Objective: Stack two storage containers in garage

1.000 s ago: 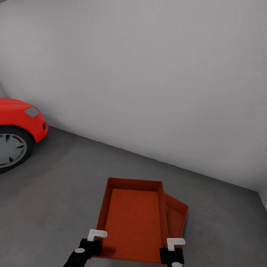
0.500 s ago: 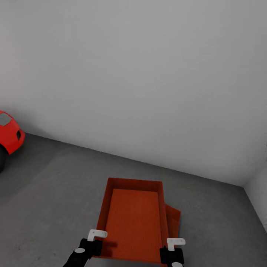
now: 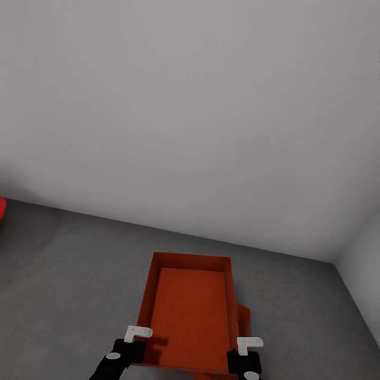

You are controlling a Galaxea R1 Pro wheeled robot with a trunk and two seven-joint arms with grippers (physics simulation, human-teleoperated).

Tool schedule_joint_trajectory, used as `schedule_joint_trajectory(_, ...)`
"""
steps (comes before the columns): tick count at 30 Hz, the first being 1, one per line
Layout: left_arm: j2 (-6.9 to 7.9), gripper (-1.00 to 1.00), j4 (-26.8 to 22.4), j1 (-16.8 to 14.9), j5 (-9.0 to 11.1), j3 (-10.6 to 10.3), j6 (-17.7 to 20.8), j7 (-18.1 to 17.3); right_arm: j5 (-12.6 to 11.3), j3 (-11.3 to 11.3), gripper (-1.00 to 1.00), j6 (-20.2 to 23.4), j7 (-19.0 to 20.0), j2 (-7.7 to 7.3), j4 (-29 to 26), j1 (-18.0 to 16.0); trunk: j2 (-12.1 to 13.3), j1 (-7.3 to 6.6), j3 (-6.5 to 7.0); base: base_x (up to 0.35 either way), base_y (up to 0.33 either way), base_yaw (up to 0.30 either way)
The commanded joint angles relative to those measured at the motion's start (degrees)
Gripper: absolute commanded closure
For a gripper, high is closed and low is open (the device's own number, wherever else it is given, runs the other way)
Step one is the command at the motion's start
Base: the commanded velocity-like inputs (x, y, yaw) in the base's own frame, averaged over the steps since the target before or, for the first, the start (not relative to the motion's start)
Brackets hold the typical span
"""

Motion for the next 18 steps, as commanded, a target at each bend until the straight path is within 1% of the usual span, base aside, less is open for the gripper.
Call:
schedule_joint_trajectory(1, 0.14, 1.0, 3.25, 0.04, -0.1, -0.89, 0.28, -0.97, 0.25, -0.71, 1.0, -0.26, -0.22, -1.61, -0.13, -0.18, -0.05, 0.01, -0.06, 0.005, 0.0, -0.227)
schedule_joint_trajectory(9, 0.11, 1.0, 3.25, 0.05, -0.17, -0.95, 0.27, -1.01, 0.25, -0.71, 1.0, -0.26, -0.23, -1.61, -0.13, -0.18, -0.05, 0.01, -0.06, 0.003, 0.0, -0.234)
schedule_joint_trajectory(11, 0.14, 1.0, 3.25, 0.03, -0.21, -0.97, 0.23, -1.03, 0.25, -0.71, 1.0, -0.26, -0.26, -1.61, -0.13, -0.17, -0.05, 0.01, -0.06, 0.095, 0.062, -0.172)
schedule_joint_trajectory(14, 0.16, 1.0, 3.25, 0.03, -0.26, -0.96, 0.2, -1.04, 0.25, -0.71, 1.0, -0.26, -0.26, -1.61, -0.13, -0.18, -0.05, 0.01, -0.06, 0.191, 0.165, -0.082)
schedule_joint_trajectory(18, 0.17, 1.0, 3.25, 0.02, -0.27, -0.92, 0.2, -1.05, 0.25, -0.71, 1.0, -0.26, -0.27, -1.61, -0.13, -0.18, -0.05, 0.01, -0.06, 0.235, 0.213, -0.014)
